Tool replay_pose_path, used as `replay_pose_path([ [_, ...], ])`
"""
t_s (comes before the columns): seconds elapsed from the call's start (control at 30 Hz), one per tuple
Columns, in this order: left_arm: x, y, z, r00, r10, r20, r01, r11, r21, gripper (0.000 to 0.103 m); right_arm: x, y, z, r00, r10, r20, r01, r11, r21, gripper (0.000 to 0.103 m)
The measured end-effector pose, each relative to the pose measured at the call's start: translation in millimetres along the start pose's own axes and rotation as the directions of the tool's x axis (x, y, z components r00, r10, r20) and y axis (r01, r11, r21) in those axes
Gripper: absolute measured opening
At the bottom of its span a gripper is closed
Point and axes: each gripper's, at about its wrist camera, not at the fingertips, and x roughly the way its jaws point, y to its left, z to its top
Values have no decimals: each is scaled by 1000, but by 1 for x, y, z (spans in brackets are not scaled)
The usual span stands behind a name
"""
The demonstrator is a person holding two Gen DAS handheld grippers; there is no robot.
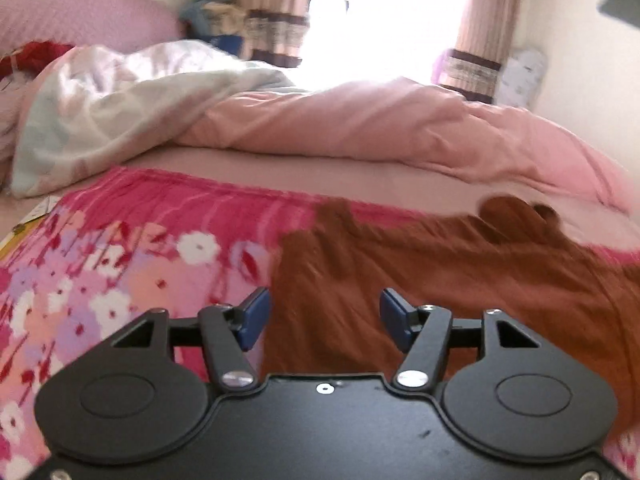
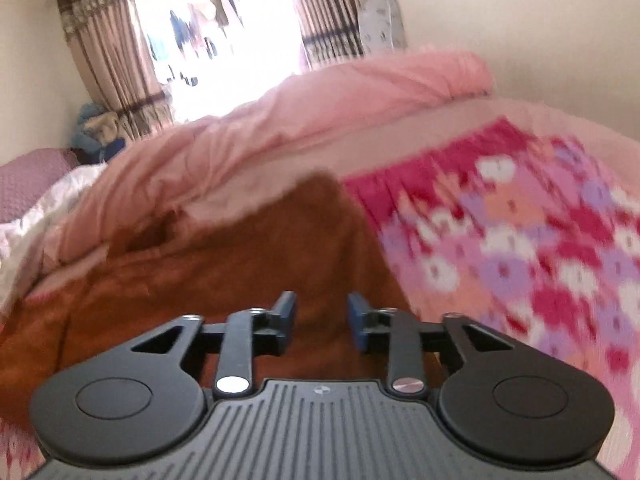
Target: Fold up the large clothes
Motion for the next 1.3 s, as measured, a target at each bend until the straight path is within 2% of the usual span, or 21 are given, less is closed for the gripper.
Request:
replay_pose_path([
  [0.13,33,12,18,999,-13,-31,9,995,-98,62,24,2,29,998,-28,63,27,999,21,61],
  [0.27,58,4,26,999,12,-35,-15,998,-63,61,67,-5,49,995,-97,0,97,991,87,62],
  [0.37,70,-1,29,998,-20,-54,17,998,-66,54,88,-10,51,996,-84,-37,88,990,114,62],
  [0.4,69,-2,28,998,-27,-52,24,997,-67,38,92,-10,51,996,-75,-39,79,989,126,62],
  [0.43,72,-2,29,998,-34,-55,30,997,-67,15,95,-10,51,997,-63,-42,68,989,133,62],
  [0.5,75,-3,31,997,-44,-59,39,996,-76,8,97,-9,49,999,-24,-48,30,990,136,55],
  [0.53,73,-4,33,998,-51,-48,48,997,-68,7,98,-8,50,999,-21,-49,27,992,125,30],
  [0.57,69,-5,36,999,-40,-23,38,998,-52,7,96,-6,51,999,-34,-39,38,993,109,14],
  [0.63,64,-3,41,999,-47,5,47,998,-49,8,88,-5,55,999,-35,-6,35,993,113,10],
  [0.73,79,-2,40,998,-42,-50,39,998,-53,9,87,-5,59,998,-65,14,63,993,104,9],
  [0.8,98,-5,32,992,-9,-129,6,1000,-25,13,103,-7,52,993,-103,-50,107,990,91,9],
  [0.87,109,-3,27,986,5,-169,-9,1000,-22,17,116,-11,44,989,-121,-88,129,987,92,10],
  [0.9,110,-3,28,984,5,-177,-9,1000,-21,18,120,-13,41,988,-119,-94,128,986,106,10],
  [0.97,106,-2,36,981,18,-193,-24,999,-32,30,119,-13,40,988,-118,-96,128,987,100,15],
  [1.0,98,-2,42,981,53,-185,-58,998,-22,43,117,-11,42,987,-129,-97,137,988,75,18],
  [1.03,90,-4,46,983,83,-161,-86,996,-11,49,113,-7,44,985,-150,-89,155,987,47,29],
  [1.07,79,-7,50,987,94,-132,-94,996,5,48,106,-2,46,982,-180,-65,182,983,21,38],
  [1.1,67,-11,52,991,77,-109,-76,997,18,49,95,5,49,979,-204,-21,204,979,-4,42],
  [1.17,46,-24,51,996,38,-82,-36,999,29,48,76,16,49,975,-211,64,213,977,-31,43],
  [1.23,28,-47,44,998,-27,-55,31,997,74,49,57,28,47,985,-133,113,137,990,-34,43],
  [1.3,15,-73,34,997,-73,-27,76,990,119,49,43,47,40,992,-11,125,17,999,-40,42],
])
